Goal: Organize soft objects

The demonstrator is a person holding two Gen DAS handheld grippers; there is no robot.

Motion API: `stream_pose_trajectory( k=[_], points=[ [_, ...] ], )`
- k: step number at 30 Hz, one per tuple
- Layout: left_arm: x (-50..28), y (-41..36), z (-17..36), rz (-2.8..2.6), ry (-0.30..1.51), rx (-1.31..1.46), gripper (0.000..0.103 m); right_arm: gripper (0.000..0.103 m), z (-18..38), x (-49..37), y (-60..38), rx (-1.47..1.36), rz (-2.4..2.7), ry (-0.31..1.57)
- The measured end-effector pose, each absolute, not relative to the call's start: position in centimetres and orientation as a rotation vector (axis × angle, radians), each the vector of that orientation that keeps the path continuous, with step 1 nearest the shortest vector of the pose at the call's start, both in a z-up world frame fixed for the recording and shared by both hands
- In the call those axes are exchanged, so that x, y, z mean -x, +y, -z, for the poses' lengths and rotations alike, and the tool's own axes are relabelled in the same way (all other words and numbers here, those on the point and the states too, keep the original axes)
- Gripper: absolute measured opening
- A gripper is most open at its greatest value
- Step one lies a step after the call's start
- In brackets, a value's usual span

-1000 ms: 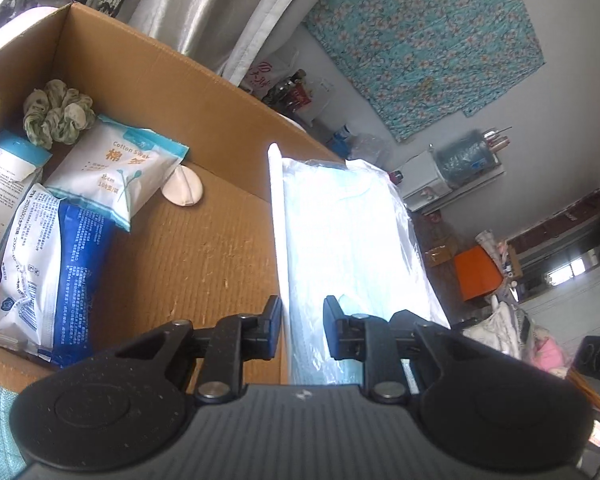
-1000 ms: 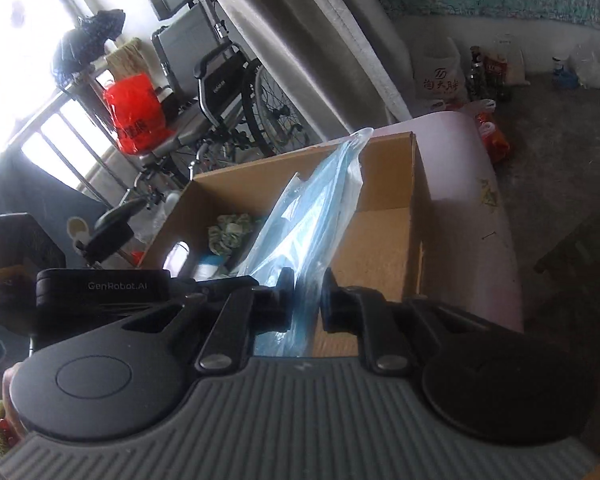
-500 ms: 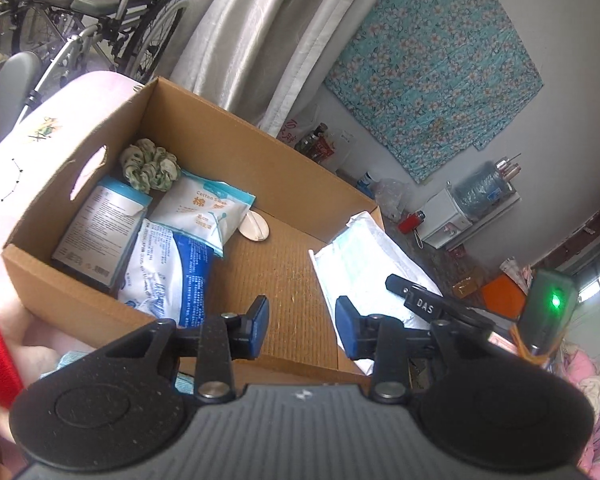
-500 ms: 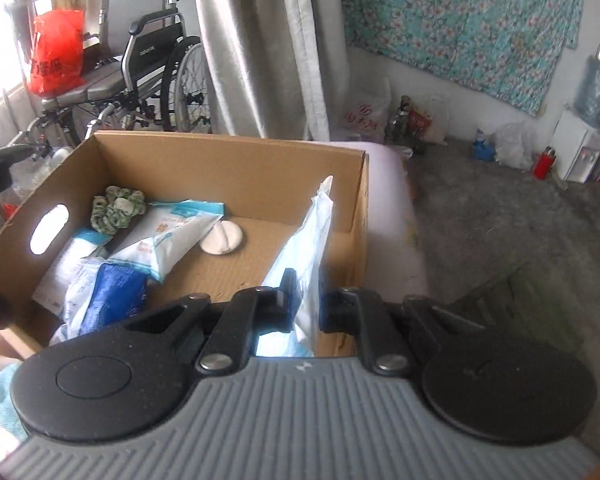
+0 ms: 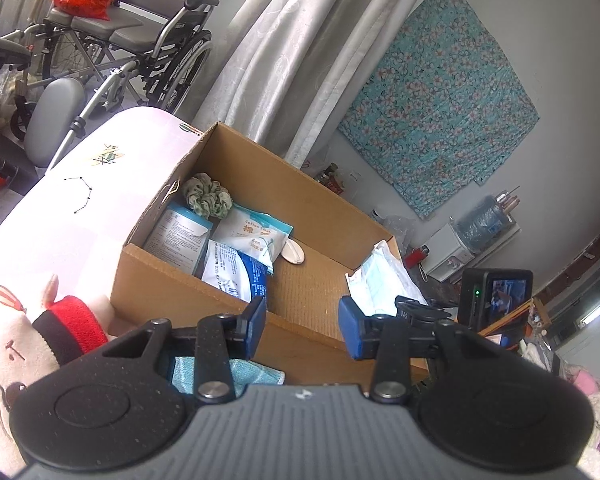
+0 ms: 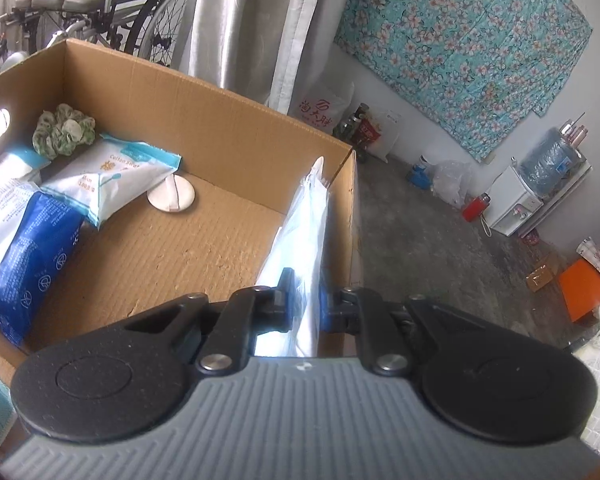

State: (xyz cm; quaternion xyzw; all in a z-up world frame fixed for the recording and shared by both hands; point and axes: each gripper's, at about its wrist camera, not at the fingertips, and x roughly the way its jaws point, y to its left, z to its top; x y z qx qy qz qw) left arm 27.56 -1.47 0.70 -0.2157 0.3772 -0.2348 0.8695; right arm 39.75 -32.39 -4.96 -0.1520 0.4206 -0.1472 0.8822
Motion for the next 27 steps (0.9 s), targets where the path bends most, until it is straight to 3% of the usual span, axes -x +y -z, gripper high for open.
stream_pose_trajectory(
  k=[2, 7, 10, 13, 16, 20, 24, 27],
  points=[
    [-27.6, -0.8, -0.4, 0.488, 0.791, 0.466, 0.040, 0.011, 5.3, -39.8, -32.5, 0.288, 0.312, 0.900],
    [-27.3, 0.0, 0.1, 0.492, 0.802, 0.472, 0.044, 0.026, 5.3, -39.6, -33.4, 0.183, 0.335, 0.922],
    [-27.2, 0.2, 0.1, 0.494, 0.805, 0.476, 0.047, 0.029, 4.7, -38.9, -34.0, 0.113, 0.332, 0.910],
    [-27.1, 0.2, 0.0, 0.490, 0.799, 0.468, 0.048, 0.046, 3.5, -37.7, -34.3, 0.072, 0.336, 0.874],
    [-26.6, 0.1, -0.3, 0.479, 0.796, 0.454, 0.054, 0.049, 1.8, -35.9, -34.9, -0.012, 0.296, 0.833],
    [-25.9, 0.0, -0.9, 0.461, 0.799, 0.437, 0.070, 0.059, -1.0, -32.3, -36.2, -0.165, 0.223, 0.770],
    [-24.6, -0.3, -1.5, 0.427, 0.804, 0.395, 0.088, 0.076, -4.0, -27.4, -37.1, -0.257, 0.147, 0.713],
    [-23.4, -0.7, -1.8, 0.398, 0.812, 0.332, 0.091, 0.081, -5.5, -23.4, -37.5, -0.305, 0.108, 0.697]
  ],
)
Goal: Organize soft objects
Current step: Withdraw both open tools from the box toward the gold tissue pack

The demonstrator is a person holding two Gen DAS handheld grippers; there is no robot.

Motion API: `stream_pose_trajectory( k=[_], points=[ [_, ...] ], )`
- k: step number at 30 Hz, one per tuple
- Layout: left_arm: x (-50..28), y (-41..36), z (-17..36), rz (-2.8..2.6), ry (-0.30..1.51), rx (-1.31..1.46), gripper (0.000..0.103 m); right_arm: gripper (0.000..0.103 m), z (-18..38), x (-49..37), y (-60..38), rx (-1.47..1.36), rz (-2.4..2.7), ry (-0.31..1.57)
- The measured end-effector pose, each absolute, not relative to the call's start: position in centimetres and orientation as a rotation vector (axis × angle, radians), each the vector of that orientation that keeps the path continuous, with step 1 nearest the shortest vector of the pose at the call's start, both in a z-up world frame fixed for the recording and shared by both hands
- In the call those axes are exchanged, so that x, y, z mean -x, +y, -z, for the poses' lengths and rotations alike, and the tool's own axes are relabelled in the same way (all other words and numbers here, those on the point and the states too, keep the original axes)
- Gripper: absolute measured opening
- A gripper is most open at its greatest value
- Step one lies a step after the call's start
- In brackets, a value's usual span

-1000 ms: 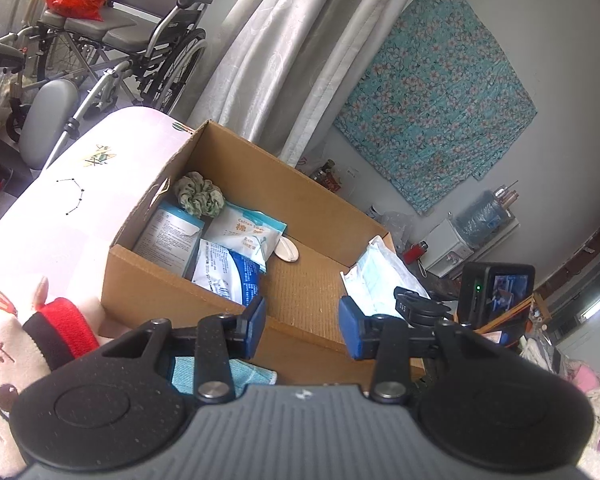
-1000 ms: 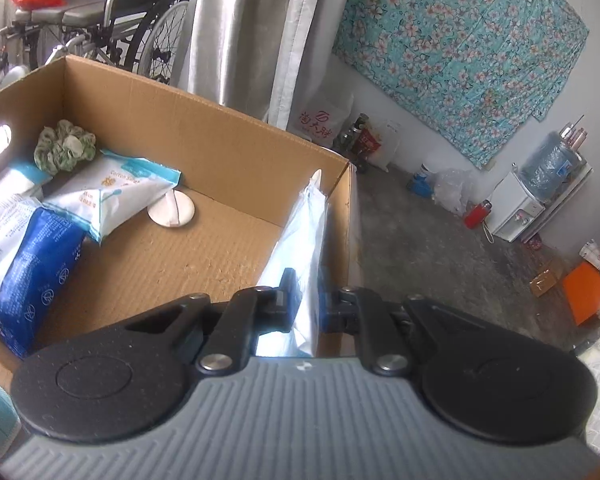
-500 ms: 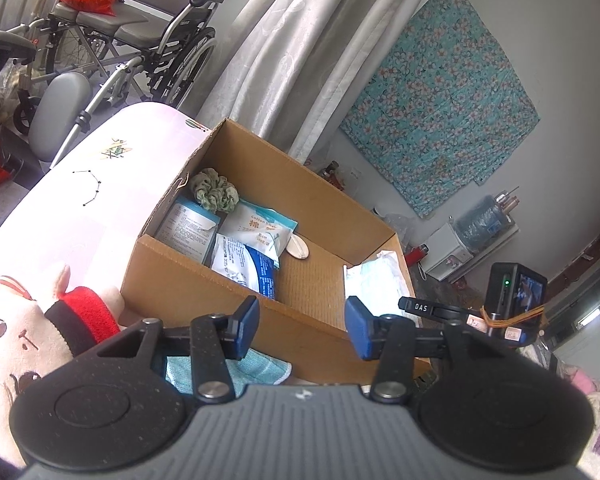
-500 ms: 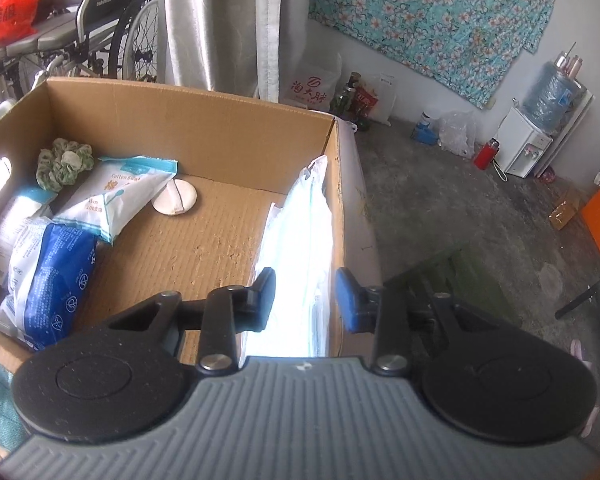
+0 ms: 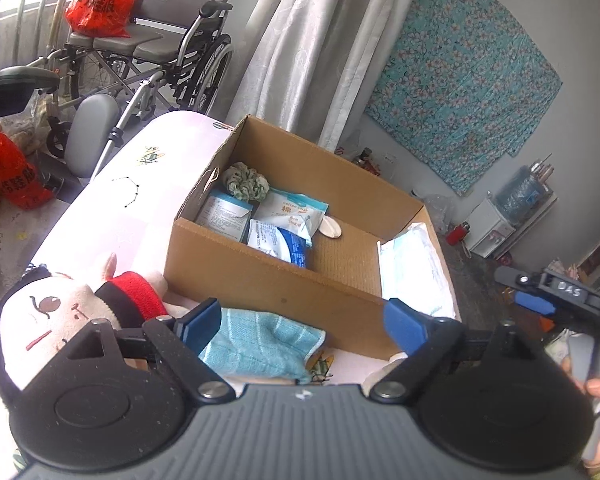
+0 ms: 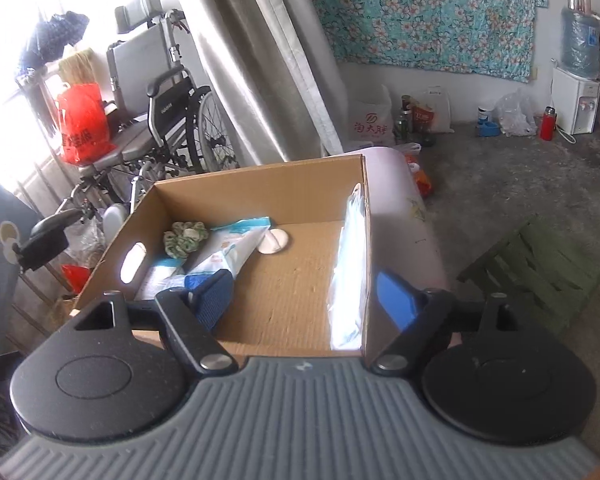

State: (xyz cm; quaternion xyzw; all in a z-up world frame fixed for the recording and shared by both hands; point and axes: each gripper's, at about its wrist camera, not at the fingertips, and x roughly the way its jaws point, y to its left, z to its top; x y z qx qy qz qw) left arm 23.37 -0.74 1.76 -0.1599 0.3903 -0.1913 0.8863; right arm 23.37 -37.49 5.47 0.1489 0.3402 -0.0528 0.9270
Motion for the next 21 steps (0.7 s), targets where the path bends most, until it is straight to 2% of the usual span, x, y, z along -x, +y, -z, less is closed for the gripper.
stream_pose_trajectory(
  k=[7, 14, 21],
  points=[
    [-20.3, -1.8, -1.3, 0.303, 0.876, 0.204, 0.096, 0.091, -6.0, -15.3, -36.7, -0.353, 0.013, 0.754],
    [-15.8, -4.4, -1.1, 0.298, 0.877, 0.057, 0.101, 0.092, -3.7, -9.3, -35.3, -0.462, -0.108, 0.809],
    [-11.9, -10.7, 1.9, 0.486, 0.890, -0.105, 0.100, 0.091, 0.9, -7.7, -36.0, -0.708, -0.185, 0.909]
  ],
)
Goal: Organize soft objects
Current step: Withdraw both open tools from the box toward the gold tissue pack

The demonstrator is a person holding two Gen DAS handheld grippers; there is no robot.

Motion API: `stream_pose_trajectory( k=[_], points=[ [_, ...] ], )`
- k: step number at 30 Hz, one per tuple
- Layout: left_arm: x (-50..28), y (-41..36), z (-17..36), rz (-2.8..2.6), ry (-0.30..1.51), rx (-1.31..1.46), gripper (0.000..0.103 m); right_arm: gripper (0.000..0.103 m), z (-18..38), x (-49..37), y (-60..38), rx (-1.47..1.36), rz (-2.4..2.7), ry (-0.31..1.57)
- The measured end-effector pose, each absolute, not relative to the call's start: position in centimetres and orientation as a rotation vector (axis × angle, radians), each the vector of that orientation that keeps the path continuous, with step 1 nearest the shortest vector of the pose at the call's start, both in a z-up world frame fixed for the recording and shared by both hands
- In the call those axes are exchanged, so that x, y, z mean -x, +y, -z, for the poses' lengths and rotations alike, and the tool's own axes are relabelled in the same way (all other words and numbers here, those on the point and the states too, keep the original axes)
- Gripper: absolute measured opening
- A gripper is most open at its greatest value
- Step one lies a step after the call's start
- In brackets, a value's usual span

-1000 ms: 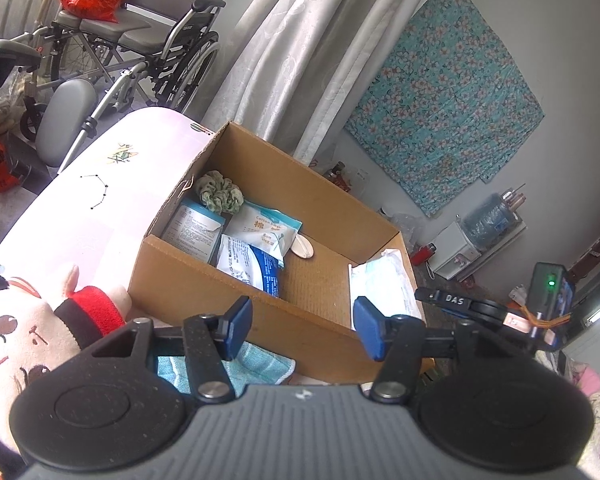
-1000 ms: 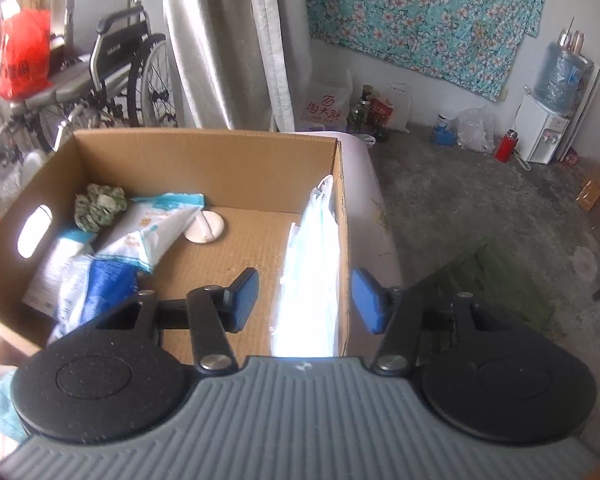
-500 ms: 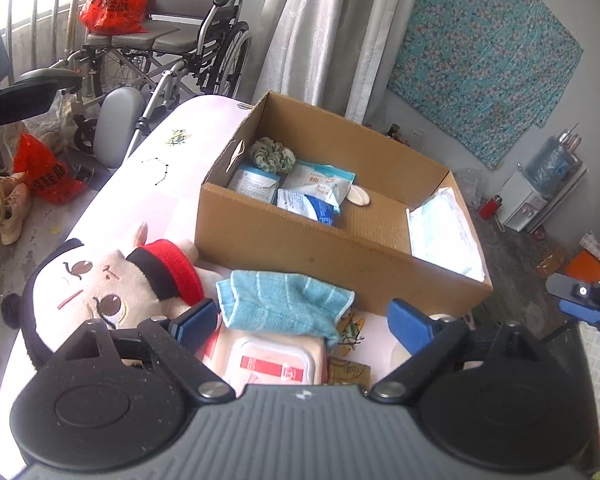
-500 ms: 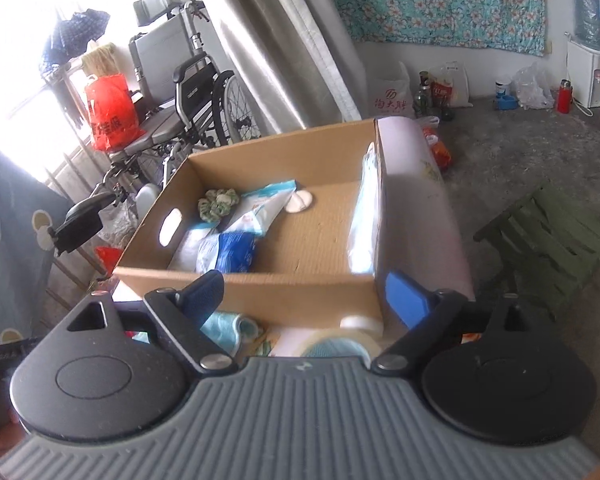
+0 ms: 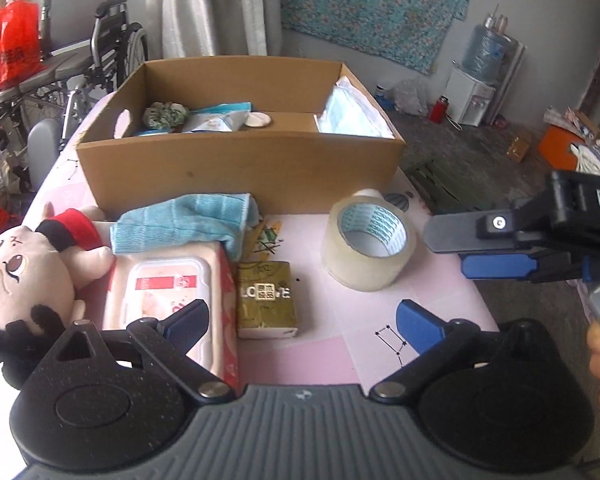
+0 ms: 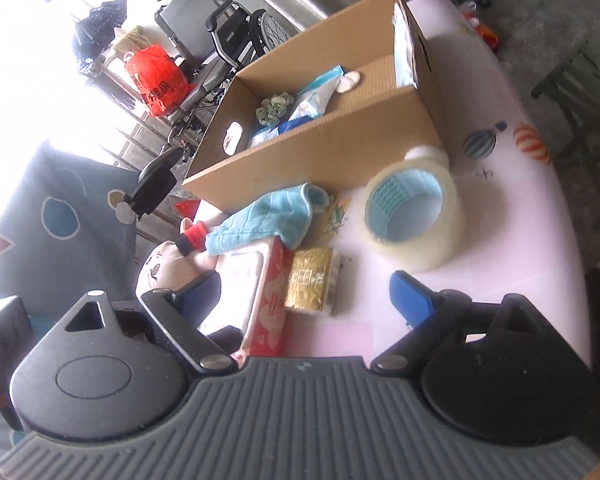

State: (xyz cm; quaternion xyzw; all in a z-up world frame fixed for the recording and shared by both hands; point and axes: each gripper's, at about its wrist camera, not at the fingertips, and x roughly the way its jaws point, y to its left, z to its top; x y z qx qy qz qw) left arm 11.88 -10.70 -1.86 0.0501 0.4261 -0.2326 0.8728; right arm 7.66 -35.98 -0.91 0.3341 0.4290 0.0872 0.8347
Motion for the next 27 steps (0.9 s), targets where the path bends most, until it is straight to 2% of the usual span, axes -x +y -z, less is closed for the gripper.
stream_pose_trajectory(
  k=[5, 9, 16, 27],
  points=[
    [-12.0, -13.5, 4.6, 0.524, 0.931, -0.166, 0.093, 0.087, 4.2, -9.3, -36.5, -0.827, -0.212, 0.985],
    [-13.4, -14.3, 6.4, 0.497, 0.990, -0.179, 0.093, 0.086, 6.3, -12.0, -36.6, -0.913, -0.254, 1.041],
    [-15.3, -15.1, 8.7, 0.449, 1.076, -0.217, 0.093, 0.071, 8.9, -15.2, -35.2, -0.935, -0.264, 1.112],
    [-17.1, -14.7, 10.6, 0.431, 1.139, -0.179, 0.093, 0.069, 11.1, -18.1, -33.8, -0.899, -0.252, 1.181]
  ],
)
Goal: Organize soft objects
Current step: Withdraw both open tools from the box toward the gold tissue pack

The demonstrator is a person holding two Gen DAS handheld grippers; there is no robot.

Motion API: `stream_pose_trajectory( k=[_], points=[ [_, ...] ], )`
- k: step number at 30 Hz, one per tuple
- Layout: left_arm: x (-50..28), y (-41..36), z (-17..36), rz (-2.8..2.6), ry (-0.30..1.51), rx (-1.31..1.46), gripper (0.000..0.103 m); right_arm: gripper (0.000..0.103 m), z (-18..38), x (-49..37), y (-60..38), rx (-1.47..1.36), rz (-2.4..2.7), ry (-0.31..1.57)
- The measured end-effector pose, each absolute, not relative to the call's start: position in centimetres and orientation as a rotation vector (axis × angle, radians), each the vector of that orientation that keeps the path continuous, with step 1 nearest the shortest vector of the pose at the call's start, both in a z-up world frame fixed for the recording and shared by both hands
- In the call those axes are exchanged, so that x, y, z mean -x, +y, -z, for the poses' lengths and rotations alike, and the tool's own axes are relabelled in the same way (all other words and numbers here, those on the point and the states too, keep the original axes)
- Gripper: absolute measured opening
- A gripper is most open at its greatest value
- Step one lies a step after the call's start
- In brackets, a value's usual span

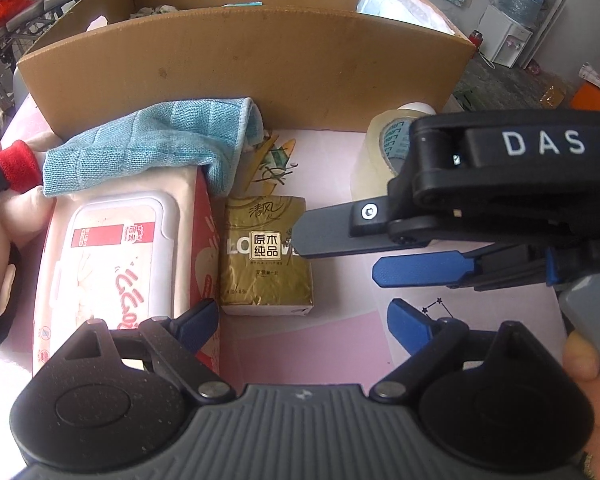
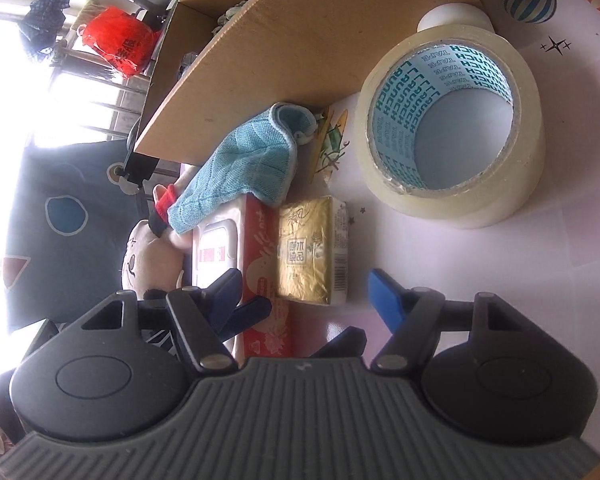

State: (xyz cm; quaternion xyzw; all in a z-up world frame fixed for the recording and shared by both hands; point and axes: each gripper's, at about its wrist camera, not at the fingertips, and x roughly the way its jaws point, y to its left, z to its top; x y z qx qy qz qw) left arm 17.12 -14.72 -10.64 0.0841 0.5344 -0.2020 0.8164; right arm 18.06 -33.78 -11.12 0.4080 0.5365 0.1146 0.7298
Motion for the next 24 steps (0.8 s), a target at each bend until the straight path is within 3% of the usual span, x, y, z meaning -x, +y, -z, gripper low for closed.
stream_pose_trajectory(
  k=[24],
  points=[
    [-18.7, -15.7, 11.8, 0.507, 1.117, -0.166, 0.091, 0.071, 13.4, -19.4, -34.0, -0.995, -0.283, 1.197]
  ],
)
